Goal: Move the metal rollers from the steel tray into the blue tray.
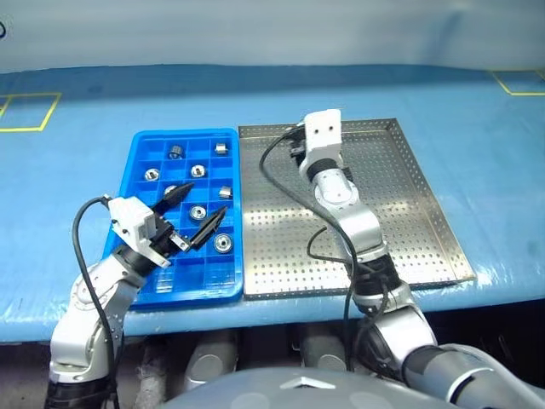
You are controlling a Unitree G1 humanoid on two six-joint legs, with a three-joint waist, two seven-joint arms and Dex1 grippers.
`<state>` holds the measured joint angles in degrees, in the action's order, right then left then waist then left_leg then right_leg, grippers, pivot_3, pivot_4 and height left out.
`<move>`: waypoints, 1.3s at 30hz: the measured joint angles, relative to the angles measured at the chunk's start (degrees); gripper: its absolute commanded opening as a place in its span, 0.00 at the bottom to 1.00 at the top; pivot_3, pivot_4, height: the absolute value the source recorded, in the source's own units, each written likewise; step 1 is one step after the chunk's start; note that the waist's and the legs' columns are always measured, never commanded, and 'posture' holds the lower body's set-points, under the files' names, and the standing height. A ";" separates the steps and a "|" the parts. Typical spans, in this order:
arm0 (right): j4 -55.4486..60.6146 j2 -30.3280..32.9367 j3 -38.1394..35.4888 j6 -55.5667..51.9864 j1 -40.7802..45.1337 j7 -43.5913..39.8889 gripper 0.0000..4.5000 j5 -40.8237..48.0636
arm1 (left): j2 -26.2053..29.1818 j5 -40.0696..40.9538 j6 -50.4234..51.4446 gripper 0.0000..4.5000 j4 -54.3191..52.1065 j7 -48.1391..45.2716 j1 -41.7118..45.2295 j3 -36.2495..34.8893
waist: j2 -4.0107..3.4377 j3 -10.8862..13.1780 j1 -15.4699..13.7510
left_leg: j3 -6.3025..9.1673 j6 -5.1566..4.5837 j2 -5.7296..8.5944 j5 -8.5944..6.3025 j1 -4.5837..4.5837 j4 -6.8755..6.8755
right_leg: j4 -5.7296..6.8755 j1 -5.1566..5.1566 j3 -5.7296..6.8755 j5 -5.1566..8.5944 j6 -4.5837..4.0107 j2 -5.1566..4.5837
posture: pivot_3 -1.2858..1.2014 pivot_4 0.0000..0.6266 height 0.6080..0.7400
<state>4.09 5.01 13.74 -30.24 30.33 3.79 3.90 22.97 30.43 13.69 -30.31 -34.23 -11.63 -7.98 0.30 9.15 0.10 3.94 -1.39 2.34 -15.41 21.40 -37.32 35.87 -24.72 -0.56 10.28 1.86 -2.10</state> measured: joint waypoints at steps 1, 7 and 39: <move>1.86 1.58 1.35 -1.46 -0.33 -4.25 0.41 1.48 | -0.06 -0.03 -0.56 1.00 -0.11 0.01 -0.85 -0.40 | 0.00 0.00 -0.14 | 0.00 -0.01 0.01 0.00 0.01 -0.01 | 0.00 0.00 0.00 0.00 0.00 -0.02 | 0.58 0.24 1.00; 10.73 11.03 7.09 -9.98 -0.53 -25.00 0.41 8.25 | 0.22 1.37 -2.60 1.00 -2.34 -0.79 -6.34 -4.80 | 0.03 0.01 -1.17 | 0.06 0.00 0.00 -0.01 0.06 -0.05 | 0.00 -0.01 0.09 0.22 -0.26 -0.06 | 0.59 0.24 1.00; 3.60 0.97 22.46 -19.85 -2.39 -41.06 0.58 16.40 | 2.72 4.51 -1.79 1.00 -6.93 -2.22 -17.35 -10.67 | 0.14 -0.03 -4.50 | 0.54 0.19 0.07 0.00 0.16 -0.20 | 0.04 0.10 0.69 0.42 -0.10 -0.23 | 0.61 0.24 1.00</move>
<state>7.69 5.99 36.19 -50.10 27.94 -37.27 20.30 25.69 34.94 11.90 -37.25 -36.45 -28.97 -18.64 0.44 9.12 -4.41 4.48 -1.20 2.40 -15.41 21.56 -37.52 35.91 -24.62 0.13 10.71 1.77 -2.33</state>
